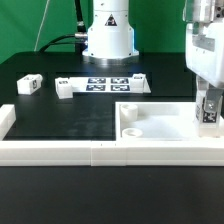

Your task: Assemble one leg

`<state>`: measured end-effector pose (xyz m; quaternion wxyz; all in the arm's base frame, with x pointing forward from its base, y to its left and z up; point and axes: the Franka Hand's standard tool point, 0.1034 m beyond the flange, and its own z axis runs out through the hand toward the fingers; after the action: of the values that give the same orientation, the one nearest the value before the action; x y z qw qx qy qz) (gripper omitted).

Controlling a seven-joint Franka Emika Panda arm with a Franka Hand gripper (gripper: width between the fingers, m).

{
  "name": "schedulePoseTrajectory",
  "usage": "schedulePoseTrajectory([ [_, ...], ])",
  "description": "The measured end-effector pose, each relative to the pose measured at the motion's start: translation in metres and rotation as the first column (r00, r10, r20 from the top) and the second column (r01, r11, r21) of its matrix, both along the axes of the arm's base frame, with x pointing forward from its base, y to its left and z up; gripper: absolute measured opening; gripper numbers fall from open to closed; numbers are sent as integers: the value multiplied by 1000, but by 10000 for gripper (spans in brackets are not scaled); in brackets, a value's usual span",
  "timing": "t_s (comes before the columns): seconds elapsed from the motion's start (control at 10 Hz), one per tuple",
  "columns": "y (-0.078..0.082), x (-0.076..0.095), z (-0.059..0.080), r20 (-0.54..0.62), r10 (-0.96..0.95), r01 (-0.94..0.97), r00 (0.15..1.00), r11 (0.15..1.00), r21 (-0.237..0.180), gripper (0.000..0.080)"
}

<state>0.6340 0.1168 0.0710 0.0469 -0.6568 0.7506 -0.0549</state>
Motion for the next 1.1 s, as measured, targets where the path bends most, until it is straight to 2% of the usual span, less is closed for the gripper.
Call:
schedulePoseTrajectory([
  [0.2, -1, 0, 0, -2, -168, 168, 986, 985, 38, 295],
  [0.4, 0, 0, 0, -4, -206, 206, 978, 977, 56, 295],
  [0.6, 0, 0, 0, -3, -174, 174, 985, 983, 54, 296],
  [0.7, 0, 0, 0, -4, -174, 174, 985, 983, 54, 493],
  [0.8, 0, 0, 0, -3, -171, 171, 985, 984, 54, 493],
  [0.9, 0, 0, 0, -3, -170, 170, 985, 984, 54, 615],
  [1.1, 1, 0, 0, -3, -168, 168, 986, 984, 54, 648],
])
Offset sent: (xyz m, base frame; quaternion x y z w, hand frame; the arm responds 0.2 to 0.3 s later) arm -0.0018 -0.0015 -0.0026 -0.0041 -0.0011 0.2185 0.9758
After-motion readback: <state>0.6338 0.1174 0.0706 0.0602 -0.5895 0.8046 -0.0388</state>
